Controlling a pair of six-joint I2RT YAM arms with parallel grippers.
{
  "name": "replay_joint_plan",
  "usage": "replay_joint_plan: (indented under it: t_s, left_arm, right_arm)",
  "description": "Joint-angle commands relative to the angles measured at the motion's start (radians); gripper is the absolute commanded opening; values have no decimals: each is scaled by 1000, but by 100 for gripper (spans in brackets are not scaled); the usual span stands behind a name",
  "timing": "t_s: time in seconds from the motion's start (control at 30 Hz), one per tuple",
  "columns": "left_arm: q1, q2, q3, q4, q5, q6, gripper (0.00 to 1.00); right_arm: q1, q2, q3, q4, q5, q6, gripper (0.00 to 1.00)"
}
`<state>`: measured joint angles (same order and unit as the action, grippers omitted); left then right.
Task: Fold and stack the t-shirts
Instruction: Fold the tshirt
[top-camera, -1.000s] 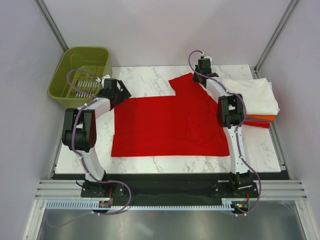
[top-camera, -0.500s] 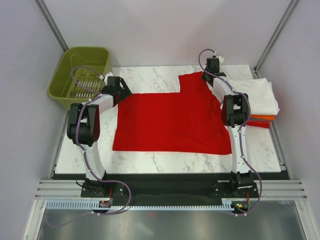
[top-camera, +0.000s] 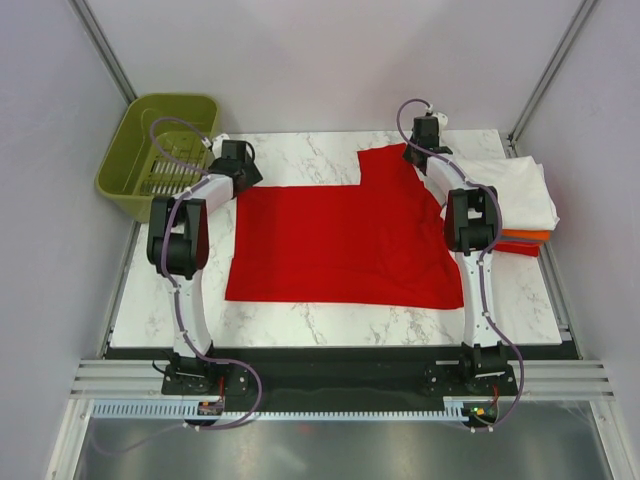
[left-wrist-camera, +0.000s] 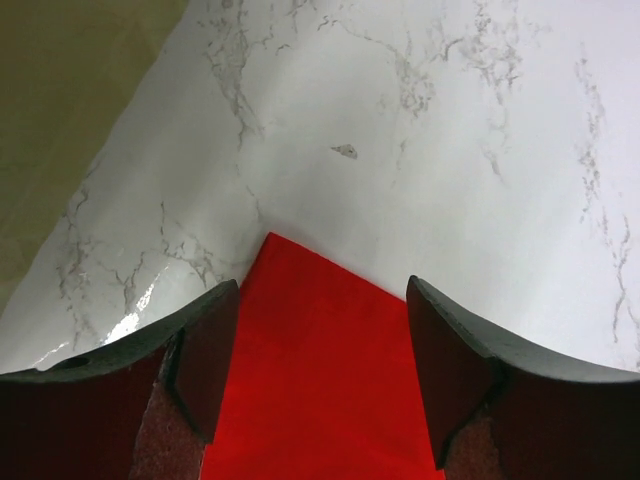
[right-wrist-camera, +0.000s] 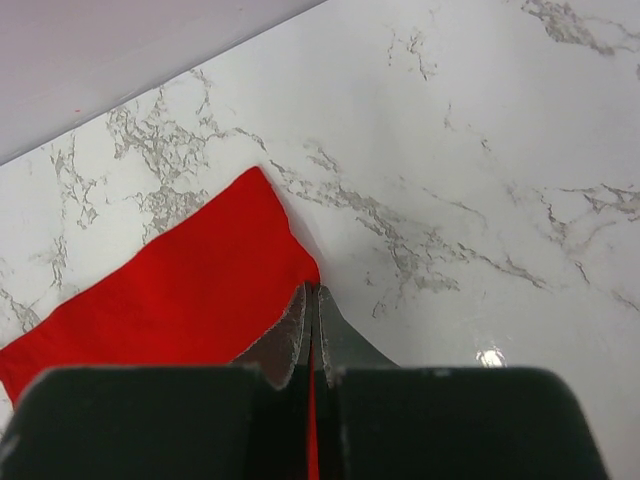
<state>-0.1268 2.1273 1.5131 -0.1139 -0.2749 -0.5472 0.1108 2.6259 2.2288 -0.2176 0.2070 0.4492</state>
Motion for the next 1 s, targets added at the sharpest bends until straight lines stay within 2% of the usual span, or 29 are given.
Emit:
replay_joint_plan:
  t_s: [0.0, 0.2, 0.33, 0.63, 0.8, 0.97]
  left_arm:
    - [-7, 23, 65, -70, -72, 1, 74]
    - [-7, 68, 136, -150, -58, -3, 70]
    - [-8, 131, 235, -249, -30, -22, 68]
    - [-7, 203, 329, -375, -1, -74, 60]
    - [-14, 135, 234, -349, -75, -109, 62]
    - [-14, 169, 281, -395, -57, -102, 61]
  right_arm:
    - [-3, -50, -40, -16, -14, 6, 0]
    - [-8, -64, -66, 1, -38, 20, 0]
    - [-13, -79, -92, 12, -47, 28, 0]
    - [-19, -132, -172, 64, -81, 45, 0]
    - [-20, -139, -184, 72, -96, 52, 0]
    - [-19, -147, -198, 84, -109, 59, 0]
